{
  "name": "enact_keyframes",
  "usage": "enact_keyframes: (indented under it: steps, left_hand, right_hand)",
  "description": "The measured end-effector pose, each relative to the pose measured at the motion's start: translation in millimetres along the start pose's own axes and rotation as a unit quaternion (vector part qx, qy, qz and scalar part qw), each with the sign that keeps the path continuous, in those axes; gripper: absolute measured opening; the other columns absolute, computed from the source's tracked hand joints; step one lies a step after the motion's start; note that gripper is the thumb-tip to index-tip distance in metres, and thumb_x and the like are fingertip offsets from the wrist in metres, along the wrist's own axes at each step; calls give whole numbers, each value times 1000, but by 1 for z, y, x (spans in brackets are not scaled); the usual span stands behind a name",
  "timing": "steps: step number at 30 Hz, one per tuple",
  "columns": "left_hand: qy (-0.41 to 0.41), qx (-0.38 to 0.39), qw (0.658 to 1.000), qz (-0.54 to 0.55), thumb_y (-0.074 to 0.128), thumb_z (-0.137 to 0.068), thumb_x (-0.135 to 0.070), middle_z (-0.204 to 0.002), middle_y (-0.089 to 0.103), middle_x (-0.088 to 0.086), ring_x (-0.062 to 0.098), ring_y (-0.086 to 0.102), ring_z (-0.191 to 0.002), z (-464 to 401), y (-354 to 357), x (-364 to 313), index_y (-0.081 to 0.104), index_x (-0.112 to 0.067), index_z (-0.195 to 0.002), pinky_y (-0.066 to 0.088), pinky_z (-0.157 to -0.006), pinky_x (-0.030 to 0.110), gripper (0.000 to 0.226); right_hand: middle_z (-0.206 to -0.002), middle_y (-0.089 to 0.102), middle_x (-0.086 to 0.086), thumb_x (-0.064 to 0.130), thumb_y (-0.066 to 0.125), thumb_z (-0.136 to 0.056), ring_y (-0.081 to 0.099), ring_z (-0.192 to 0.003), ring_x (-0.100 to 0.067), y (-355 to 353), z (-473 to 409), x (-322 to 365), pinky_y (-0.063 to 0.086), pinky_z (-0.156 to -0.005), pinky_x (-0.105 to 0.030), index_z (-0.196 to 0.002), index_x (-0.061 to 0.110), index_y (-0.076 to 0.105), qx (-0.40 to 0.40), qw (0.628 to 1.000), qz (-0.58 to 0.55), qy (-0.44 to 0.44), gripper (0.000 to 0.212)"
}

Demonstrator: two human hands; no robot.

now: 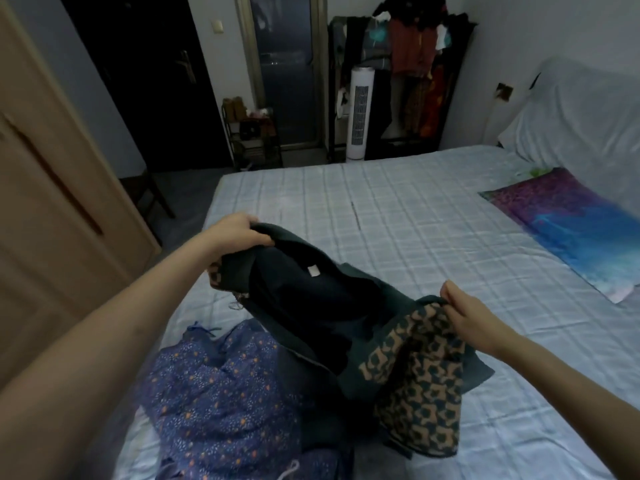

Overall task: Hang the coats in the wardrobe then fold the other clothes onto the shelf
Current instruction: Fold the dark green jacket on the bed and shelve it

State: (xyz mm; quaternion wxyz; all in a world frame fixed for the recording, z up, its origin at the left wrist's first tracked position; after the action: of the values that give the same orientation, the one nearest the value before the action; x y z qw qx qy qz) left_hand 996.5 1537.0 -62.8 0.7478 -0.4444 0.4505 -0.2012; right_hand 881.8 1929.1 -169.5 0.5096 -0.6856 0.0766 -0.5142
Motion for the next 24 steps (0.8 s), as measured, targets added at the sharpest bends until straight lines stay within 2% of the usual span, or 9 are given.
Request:
enact_keyframes:
  steps: [3,6,9,11,13,15,19,21,24]
  left_hand:
    - [-122,-89,963,226,65,-90,-22,-87,68,9,23,63,-74,-6,-23,59,70,-8,-101,54,-68,30,19]
    - [-155,-205,860,442,53,-97,-10,-97,63,15,19,58,-69,-4,-39,106,64,-4,-96,54,-54,23,13]
    - [-134,-175,791,571,55,-98,-14,-125,60,19,18,65,-77,-6,-26,123,55,-3,-127,58,-72,27,31]
    - [-158,-142,854,476,59,-96,-16,-136,50,17,23,64,-92,-3,-10,127,40,0,-139,53,-62,19,50]
    - [-197,-142,916,321,65,-92,-16,-144,39,7,30,49,-124,0,7,140,25,1,-148,46,-80,25,71]
    - [-215,-102,931,276,69,-90,-19,-152,33,8,30,39,-135,2,34,151,22,-5,-152,40,-93,33,79]
    - [-194,96,955,202,64,-92,-25,-122,50,2,21,53,-107,8,123,155,46,-14,-137,45,-73,27,50]
    - [-151,214,956,132,61,-94,-28,-115,54,0,16,53,-97,20,170,143,51,-16,-132,46,-67,24,41]
    - [-113,323,938,44,60,-93,-28,-114,62,1,16,59,-100,40,227,123,60,-16,-127,48,-74,26,35]
  right_hand:
    - [-74,56,-16,13,37,-98,48,-63,-21,8,-7,-10,41,-62,-39,-91,33,39,27,999,-1,32,22]
    - [-94,66,-1,16,35,-100,60,-89,-16,13,-16,-14,46,-80,-36,-106,35,55,50,998,10,43,29]
    - [-95,69,7,10,35,-99,61,-94,-11,19,-28,-12,44,-84,-25,-91,28,69,63,997,-1,45,39]
    - [-95,70,3,10,34,-100,62,-92,-13,24,-32,-11,43,-81,-22,-88,19,72,76,995,-18,69,40]
    - [-102,68,-3,15,32,-101,59,-93,-15,38,-37,-11,42,-81,-26,-92,13,71,110,990,-4,89,41]
    - [-111,65,-7,28,33,-103,56,-95,-17,54,-41,-11,39,-84,-29,-97,12,69,147,983,23,105,39]
    - [-87,69,8,72,56,-79,63,-81,-9,81,-46,-2,48,-75,-26,-89,25,72,237,959,95,124,51]
    - [-87,67,10,59,64,-79,62,-84,-11,95,-48,6,47,-72,-23,-91,27,73,302,932,186,79,36]
    - [-98,65,14,31,58,-88,60,-99,-10,103,-47,23,46,-86,-24,-106,31,72,358,910,207,22,22]
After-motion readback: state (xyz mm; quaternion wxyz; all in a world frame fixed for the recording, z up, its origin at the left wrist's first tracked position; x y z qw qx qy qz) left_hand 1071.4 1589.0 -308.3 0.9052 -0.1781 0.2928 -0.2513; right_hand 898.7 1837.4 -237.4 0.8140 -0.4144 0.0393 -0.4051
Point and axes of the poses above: each hand's wrist, its own z-axis away from the middle knuckle, its own y-axis out of the palm, x = y × z, the point moved 8 cm from there along -z, towards the middle knuckle
